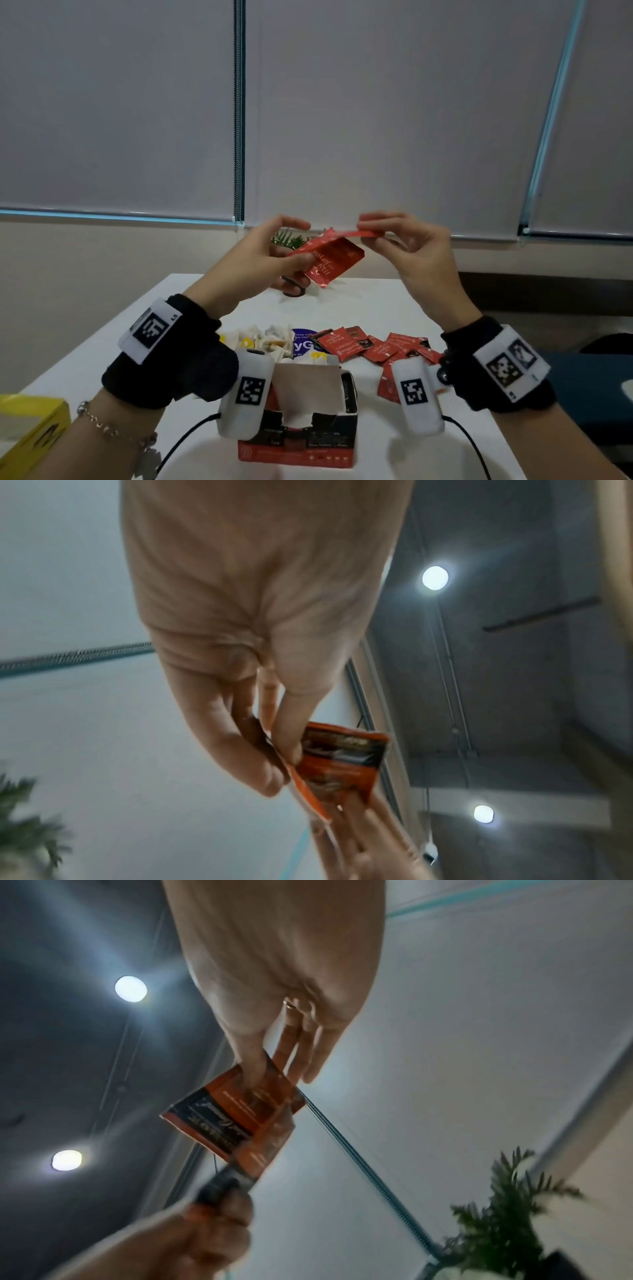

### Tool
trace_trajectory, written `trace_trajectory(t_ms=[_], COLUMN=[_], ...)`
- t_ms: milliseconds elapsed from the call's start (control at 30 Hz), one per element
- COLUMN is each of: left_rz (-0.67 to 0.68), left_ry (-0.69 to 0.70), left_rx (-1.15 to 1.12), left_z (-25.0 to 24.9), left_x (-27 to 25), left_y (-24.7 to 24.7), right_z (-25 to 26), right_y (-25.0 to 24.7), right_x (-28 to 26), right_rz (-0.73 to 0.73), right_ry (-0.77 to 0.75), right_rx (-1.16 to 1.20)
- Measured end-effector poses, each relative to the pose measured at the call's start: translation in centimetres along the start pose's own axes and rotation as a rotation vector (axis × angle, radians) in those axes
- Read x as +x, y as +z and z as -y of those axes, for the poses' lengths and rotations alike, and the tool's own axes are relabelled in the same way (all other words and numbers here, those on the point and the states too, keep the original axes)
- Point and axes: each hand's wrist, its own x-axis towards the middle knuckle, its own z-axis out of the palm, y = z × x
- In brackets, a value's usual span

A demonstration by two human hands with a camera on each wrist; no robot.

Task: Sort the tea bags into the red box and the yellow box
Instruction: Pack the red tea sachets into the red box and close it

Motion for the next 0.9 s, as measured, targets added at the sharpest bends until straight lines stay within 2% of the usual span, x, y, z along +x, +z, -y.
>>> trace_trajectory(t_ms=[133, 233, 333, 467, 533, 633, 733, 800, 900], left_rz=[0.004, 0.033, 0.035, 0.068, 0.076, 0.037, -0.058, -0.151, -0.153], left_ry=[-0.032, -0.048, -0.083, -0.220, -0.245, -0.174, -0.071, 0.020, 0.094], left_rx=[-0.156, -0.178, -0.266, -0.584, -0.638, -0.400, 0.115, 0.373, 0.412], left_z=[-0.3, -0.2, 0.0, -0.3, -0.4, -0.2, 0.3, 0.6, 0.8], left_x=[-0.2, -0.2, 0.0, 0.2, 0.2, 0.2, 0.0, 0.3, 0.4], left_y=[0.1, -0.1, -0.1, -0.1, 0.1, 0.2, 0.2, 0.1, 0.2], right_z=[-0.6, -0.5, -0.3, -0.5, -0.9, -0.8, -0.7, -0.6, -0.5], right_y=[0.2, 0.1, 0.0, 0.5, 0.8, 0.8, 0.5, 0.5, 0.5], right_x=[-0.2, -0.3, -0.5, -0.7, -0.6, -0.5, -0.6, -0.6, -0.5], right_rz=[0.156, 0.218, 0.231, 0.183, 0.132, 0.112, 0.167, 0.196, 0.188], right_ry=[-0.054, 0.001, 0.081, 0.051, 0.072, 0.169, 0.249, 0.292, 0.334], right_rx=[-0.219, -0.170, -0.088, -0.167, -0.125, -0.014, -0.019, -0.020, -0.001])
